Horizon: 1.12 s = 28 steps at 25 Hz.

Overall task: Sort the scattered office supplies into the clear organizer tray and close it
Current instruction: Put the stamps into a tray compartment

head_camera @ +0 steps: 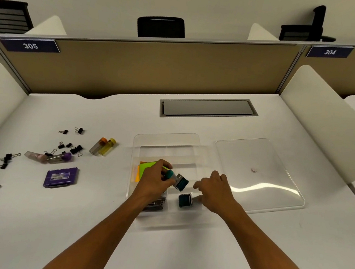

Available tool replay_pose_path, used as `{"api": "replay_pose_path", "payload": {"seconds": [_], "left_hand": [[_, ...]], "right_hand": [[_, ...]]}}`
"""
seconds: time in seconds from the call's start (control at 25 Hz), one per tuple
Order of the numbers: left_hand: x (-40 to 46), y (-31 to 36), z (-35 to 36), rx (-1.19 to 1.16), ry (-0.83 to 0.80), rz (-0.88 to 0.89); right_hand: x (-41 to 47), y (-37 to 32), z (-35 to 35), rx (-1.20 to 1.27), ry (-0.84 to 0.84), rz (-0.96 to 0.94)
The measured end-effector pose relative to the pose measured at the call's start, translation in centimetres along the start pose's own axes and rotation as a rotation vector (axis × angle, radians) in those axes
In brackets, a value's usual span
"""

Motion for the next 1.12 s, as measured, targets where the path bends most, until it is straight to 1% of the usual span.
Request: {"api": "replay_pose_path", "payload": {"seconds": [0.12, 0.24, 0.4, 0.44, 0.56, 0.72, 0.8, 0.88, 0.96, 1.12], "left_hand": [[0.8, 0.8, 1.1, 0.021, -0.02, 0.041], [1.7, 1.6, 3.0, 0.042, -0.08, 0.09], [2.6, 2.2, 7.3, 0.333, -0.3, 0.181], [2.7, 2.0, 8.0, 0.378, -0.348, 0.175], [3.1, 1.6, 9.4, 0.428, -0.439, 0.151], [2.8, 2.0, 11.9, 0.624, -0.561, 0.262], [2.3, 2.0, 13.1, 0.66, -0.614, 0.316], [2.0, 2.3, 13.6, 0.674, -0.62, 0.381], [2.0, 2.5, 13.5, 0.676, -0.585, 0.426], [2.0, 2.4, 12.7, 0.605, -0.511, 0.417]], "right_hand": [[0.0, 0.4, 0.3, 0.032, 0.009, 0.016], [0.0, 0.7, -0.3, 0.064, 0.052, 0.04], [-0.4, 1.6, -1.5, 0.127, 0.108, 0.086], [-0.7, 1.8, -1.7, 0.148, 0.118, 0.104], [-1.6, 2.6, -2.6, 0.209, 0.176, 0.164], [-2.9, 4.1, -3.5, 0.301, 0.253, 0.23], [-3.4, 4.6, -3.5, 0.338, 0.271, 0.243], [-3.7, 4.9, -3.4, 0.363, 0.273, 0.247], [-3.8, 5.1, -3.3, 0.38, 0.27, 0.245], [-3.4, 4.6, -3.8, 0.391, 0.26, 0.224]]}}
Point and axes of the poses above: each hand's wrist, its own x-axis towards the middle knuckle, its own z-axis out of the palm, y = z × x, the point moved 10 cm from there along x, towards the middle knuckle, and after that the axes turned 4 degrees about -y, right-handed, at the moved point
